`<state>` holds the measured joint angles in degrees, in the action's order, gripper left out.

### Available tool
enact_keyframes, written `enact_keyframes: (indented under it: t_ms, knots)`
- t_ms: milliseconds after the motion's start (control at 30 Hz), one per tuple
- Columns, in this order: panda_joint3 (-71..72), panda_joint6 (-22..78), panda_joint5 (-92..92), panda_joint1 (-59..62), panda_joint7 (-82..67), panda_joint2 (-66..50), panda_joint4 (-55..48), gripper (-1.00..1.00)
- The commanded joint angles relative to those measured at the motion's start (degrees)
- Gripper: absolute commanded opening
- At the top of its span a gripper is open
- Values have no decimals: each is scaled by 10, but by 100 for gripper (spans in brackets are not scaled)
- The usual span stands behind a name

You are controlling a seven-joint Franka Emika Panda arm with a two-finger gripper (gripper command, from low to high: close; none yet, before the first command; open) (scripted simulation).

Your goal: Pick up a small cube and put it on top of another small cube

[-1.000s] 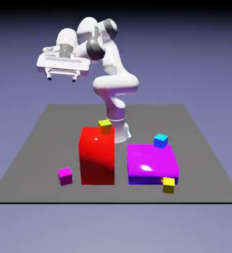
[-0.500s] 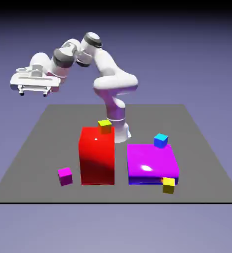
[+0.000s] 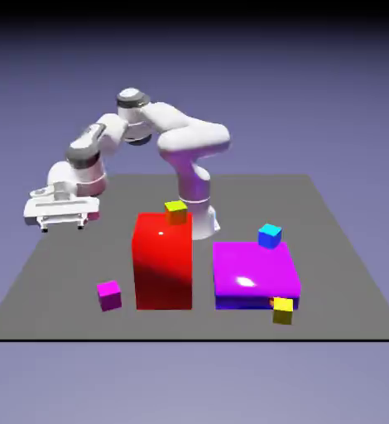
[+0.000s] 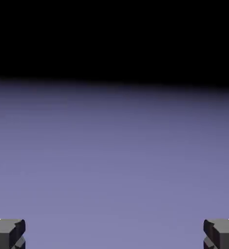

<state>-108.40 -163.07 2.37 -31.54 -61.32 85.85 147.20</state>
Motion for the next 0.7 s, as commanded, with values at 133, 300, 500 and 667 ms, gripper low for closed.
enact_keyframes:
  t_ms: [133,300,500,667]
  knots:
    - [-104,10,2,-30,-99,51,-13,0]
    - [-161,1,5,-66,-155,94,-31,0]
    - [-167,-27,9,-103,-162,124,-52,-100]
    - [-112,49,33,-64,-159,75,-22,-100]
